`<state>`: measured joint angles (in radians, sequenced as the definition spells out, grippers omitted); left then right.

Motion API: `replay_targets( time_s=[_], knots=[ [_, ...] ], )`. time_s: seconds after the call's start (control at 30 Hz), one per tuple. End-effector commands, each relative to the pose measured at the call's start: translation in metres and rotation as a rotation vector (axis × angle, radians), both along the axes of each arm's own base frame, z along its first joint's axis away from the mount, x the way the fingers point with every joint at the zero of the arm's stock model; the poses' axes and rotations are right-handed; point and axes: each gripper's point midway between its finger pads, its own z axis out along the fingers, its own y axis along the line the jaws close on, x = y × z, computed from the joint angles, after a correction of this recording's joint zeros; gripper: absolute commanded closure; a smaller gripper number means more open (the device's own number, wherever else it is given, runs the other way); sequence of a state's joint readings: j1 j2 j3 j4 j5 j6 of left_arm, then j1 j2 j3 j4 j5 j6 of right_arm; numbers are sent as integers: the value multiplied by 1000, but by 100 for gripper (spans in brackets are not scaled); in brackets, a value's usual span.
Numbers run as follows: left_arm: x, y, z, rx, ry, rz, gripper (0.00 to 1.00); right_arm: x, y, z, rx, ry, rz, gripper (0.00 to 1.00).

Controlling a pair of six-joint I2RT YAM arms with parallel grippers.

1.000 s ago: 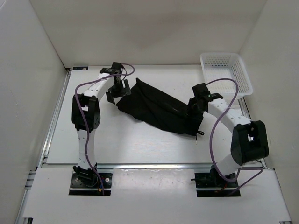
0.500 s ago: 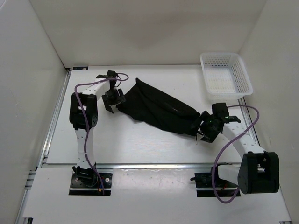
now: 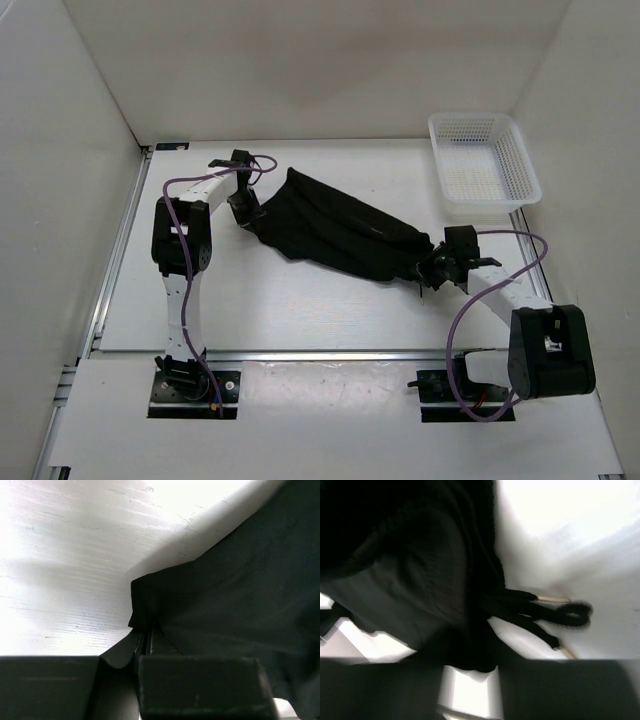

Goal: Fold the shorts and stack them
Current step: Fold the shorts

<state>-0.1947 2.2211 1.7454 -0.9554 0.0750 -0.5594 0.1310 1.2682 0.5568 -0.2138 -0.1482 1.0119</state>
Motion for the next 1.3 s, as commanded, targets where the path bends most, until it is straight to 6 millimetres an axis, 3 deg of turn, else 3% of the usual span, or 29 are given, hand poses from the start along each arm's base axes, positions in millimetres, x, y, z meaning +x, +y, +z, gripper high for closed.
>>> replay_targets(
  time_s=[0.0, 0.07, 0.1, 0.17, 0.2, 0.27, 0.3, 0.4, 0.5, 0.53, 0.57, 0.6, 0.63, 0.7, 0.73, 0.9, 0.93, 0.97, 1.0, 1.03, 1.07, 1.13, 1.17, 1.2, 1.23, 1.27],
  knots=[
    [16, -1, 14, 11, -81, 14, 90, 29, -3, 7, -29, -90, -71, 88],
    [26, 1, 34, 0, -135, 24, 90, 47, -2, 25, -31, -120, -77, 100],
    [29, 1, 43, -3, -150, 25, 90, 47, -2, 25, -42, -92, -69, 100],
    [42, 1, 62, -25, -203, 32, 90, 63, -3, 43, -66, -133, -56, 100],
    [54, 5, 84, -40, -245, 34, 90, 84, -7, 65, -88, -184, -52, 100],
    [68, 13, 109, -72, -283, 56, 90, 105, -9, 88, -96, -230, -37, 100],
    [82, 15, 142, -88, -360, 51, 90, 121, -7, 120, -107, -292, -17, 100],
    [87, 20, 180, -103, -427, 59, 90, 135, -5, 153, -117, -353, 14, 100],
    [79, 24, 203, -112, -475, 55, 90, 131, 0, 156, -123, -348, 46, 100],
    [69, 25, 186, -106, -427, 56, 90, 123, 5, 154, -121, -340, 62, 100],
    [61, 26, 188, -107, -432, 56, 90, 112, 3, 130, -134, -288, 75, 100],
    [59, 26, 181, -107, -434, 56, 90, 103, 7, 123, -134, -274, 90, 100],
    [42, 30, 148, -86, -351, 62, 90, 94, 11, 116, -128, -261, 96, 100],
    [23, 36, 127, -56, -301, 85, 90, 75, 13, 92, -140, -209, 115, 100],
    [1, 41, 97, -32, -217, 105, 90, 56, 16, 72, -144, -168, 140, 100],
    [-73, 56, 51, 31, -61, 198, 90, 0, 20, 25, -161, -54, 206, 98],
    [-82, 59, 56, 45, -73, 211, 90, -10, 21, 24, -161, -52, 218, 92],
    [-97, 63, 48, 64, -44, 226, 90, -16, 19, 21, -163, -41, 219, 72],
    [-103, 66, 47, 78, -43, 228, 90, -27, 19, 16, -170, -27, 239, 59],
    [-107, 69, 54, 84, -65, 231, 90, -28, 19, 23, -166, -49, 237, 47],
    [-114, 74, 49, 99, -50, 251, 89, -32, 17, 24, -174, -47, 249, 27],
    [-116, 78, 52, 97, -60, 263, 72, -36, 9, 37, -218, -61, 254, 20],
    [-120, 81, 49, 100, -46, 271, 30, -36, 7, 43, -231, -71, 258, 17],
    [-120, 81, 51, 101, -56, 262, 9, -40, 5, 47, -240, -61, 271, 15],
    [-123, 80, 51, 92, -45, 259, 0, -39, 1, 53, -266, -78, 286, 14],
    [-122, 82, 51, 92, -44, 268, 0, -33, 3, 69, -267, -112, 291, 14]
  ],
)
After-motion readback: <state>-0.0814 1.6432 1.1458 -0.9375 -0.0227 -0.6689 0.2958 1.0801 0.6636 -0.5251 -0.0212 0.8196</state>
